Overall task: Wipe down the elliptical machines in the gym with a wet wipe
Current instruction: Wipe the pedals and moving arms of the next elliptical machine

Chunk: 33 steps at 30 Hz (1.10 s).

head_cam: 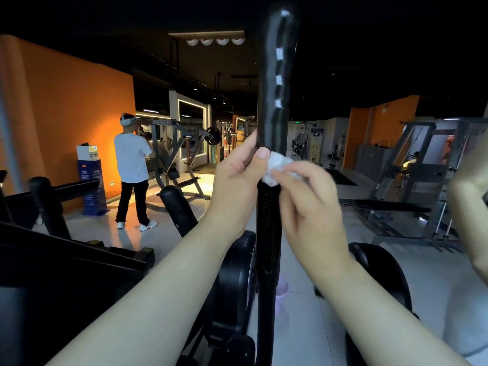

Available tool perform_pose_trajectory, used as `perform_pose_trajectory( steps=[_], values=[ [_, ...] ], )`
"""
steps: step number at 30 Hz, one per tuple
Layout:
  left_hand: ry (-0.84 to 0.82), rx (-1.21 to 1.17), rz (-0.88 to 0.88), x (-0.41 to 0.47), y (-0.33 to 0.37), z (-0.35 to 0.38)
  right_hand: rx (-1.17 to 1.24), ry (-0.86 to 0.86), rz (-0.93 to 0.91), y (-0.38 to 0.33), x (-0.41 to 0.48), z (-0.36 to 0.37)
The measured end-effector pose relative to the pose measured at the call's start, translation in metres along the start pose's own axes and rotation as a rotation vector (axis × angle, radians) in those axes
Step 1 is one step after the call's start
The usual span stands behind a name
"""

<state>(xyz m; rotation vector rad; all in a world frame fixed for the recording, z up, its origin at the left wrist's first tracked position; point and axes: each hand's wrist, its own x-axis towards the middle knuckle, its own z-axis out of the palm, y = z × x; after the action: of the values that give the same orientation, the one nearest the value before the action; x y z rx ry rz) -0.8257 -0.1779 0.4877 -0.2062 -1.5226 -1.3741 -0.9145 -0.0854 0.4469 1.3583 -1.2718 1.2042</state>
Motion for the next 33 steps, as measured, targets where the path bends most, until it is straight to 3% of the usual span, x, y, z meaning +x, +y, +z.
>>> perform_pose_trajectory(
  steps=[14,21,26,31,33],
  values=[
    [0.011,0.051,0.007,-0.003,-0.004,0.000,0.070,0.080,0.060,0.005,0.014,-0.006],
    [0.058,0.043,0.009,-0.003,-0.006,0.003,0.077,-0.126,-0.034,-0.004,-0.013,0.005],
    [0.041,0.021,-0.011,-0.005,-0.004,0.004,-0.017,0.016,-0.005,0.000,0.002,-0.003],
    [0.063,0.084,0.001,-0.004,-0.008,0.002,0.031,-0.192,-0.025,-0.005,-0.021,0.009],
    [0.060,0.092,0.003,-0.004,-0.009,0.001,0.001,-0.159,-0.032,-0.003,-0.018,0.004]
  ],
)
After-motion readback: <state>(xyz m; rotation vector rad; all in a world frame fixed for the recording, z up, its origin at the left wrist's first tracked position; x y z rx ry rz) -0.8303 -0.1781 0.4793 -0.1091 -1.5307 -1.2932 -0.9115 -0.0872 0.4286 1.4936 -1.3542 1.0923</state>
